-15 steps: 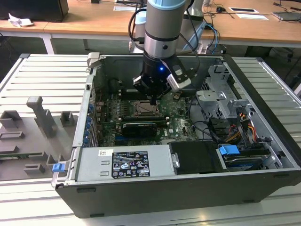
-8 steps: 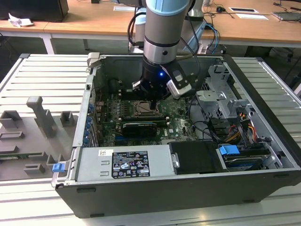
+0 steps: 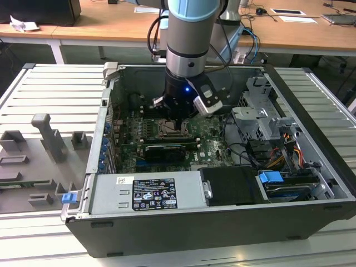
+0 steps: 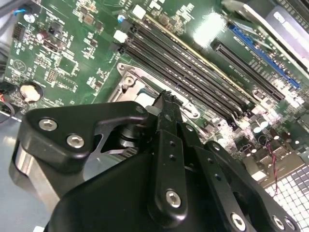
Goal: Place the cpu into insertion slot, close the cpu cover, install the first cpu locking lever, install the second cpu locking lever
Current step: 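Install the second cpu locking lever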
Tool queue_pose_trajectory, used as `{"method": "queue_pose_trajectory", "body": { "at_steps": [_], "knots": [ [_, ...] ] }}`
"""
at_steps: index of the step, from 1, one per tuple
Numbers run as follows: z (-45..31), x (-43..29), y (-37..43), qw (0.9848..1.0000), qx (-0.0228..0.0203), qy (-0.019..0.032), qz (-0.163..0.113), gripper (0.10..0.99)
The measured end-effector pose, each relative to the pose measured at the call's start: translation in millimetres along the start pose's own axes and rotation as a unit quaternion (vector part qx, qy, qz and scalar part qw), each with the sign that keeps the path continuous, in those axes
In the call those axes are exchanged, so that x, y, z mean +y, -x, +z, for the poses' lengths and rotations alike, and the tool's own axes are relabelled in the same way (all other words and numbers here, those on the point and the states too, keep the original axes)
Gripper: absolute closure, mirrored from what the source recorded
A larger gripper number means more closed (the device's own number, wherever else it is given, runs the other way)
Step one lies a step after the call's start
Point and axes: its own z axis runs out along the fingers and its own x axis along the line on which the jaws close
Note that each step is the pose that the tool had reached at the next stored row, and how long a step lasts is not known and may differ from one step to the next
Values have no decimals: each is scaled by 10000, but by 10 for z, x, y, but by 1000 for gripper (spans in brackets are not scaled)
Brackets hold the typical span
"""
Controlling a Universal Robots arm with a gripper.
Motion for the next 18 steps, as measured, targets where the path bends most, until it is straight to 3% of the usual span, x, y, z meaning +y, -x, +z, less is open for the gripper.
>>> {"method": "queue_pose_trajectory", "body": {
  "at_steps": [14,18],
  "knots": [
    [9,-2,-55,10000,-29,27,-7,980],
    [30,-12,-164,10000,-37,83,-13,980]
  ]
}}
